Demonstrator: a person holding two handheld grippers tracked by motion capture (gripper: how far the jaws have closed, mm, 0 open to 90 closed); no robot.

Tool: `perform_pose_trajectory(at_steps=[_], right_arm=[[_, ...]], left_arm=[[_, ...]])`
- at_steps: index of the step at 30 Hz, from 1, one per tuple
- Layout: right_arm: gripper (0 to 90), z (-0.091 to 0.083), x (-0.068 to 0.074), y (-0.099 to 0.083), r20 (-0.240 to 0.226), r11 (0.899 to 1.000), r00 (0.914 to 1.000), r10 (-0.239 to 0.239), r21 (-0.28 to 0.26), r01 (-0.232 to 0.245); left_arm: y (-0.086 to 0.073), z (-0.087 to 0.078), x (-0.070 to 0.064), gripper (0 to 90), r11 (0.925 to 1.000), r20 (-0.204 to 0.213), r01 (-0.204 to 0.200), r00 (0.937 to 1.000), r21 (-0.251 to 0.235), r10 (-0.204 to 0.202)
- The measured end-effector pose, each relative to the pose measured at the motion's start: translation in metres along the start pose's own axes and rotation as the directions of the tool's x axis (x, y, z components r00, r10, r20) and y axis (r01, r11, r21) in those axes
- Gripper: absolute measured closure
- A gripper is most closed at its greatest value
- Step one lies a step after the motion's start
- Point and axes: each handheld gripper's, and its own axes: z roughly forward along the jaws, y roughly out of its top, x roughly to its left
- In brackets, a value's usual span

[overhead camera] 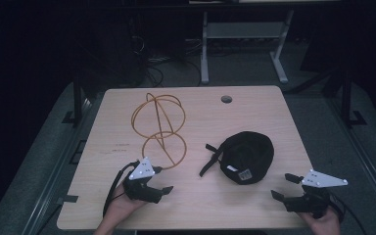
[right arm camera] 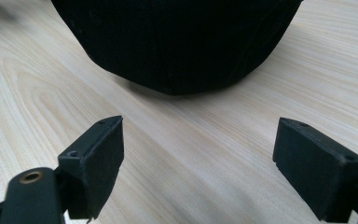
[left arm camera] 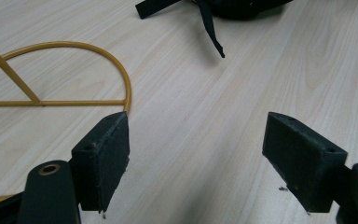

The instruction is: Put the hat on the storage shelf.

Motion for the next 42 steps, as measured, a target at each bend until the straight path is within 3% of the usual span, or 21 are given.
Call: perform_pose_trajectory(at_steps=[19, 24, 32, 42], right_arm=[[15.8, 0.001, 0.004, 0.001, -0.001, 1.000, 1.0000, -0.001, 0.006, 0.001], [15.8, 0.002, 0.003, 0.001, -0.005, 1.000, 1.0000, -0.002, 0.004, 0.003], [15.9, 0.001, 0.004, 0.002, -0.008, 1.000, 1.0000, -0.001, 0.000, 0.001], [15.9, 0.002, 0.004, 0.001, -0.006, 1.000, 1.0000, 0.008, -0.002, -0.008]], left_arm=[[0.009, 0.004, -0.011, 22.2, 0.9993, 0.033, -0.037, 0.9988, -0.008, 0.037], [0.013, 0.006, -0.011, 22.2, 0.9996, 0.047, -0.021, 0.9986, -0.021, 0.022], [0.023, 0.012, -0.014, 22.2, 0.9995, 0.083, -0.015, 0.9964, -0.027, 0.018], [0.050, 0.018, -0.023, 22.2, 0.9975, 0.136, -0.046, 0.9892, -0.053, 0.053]])
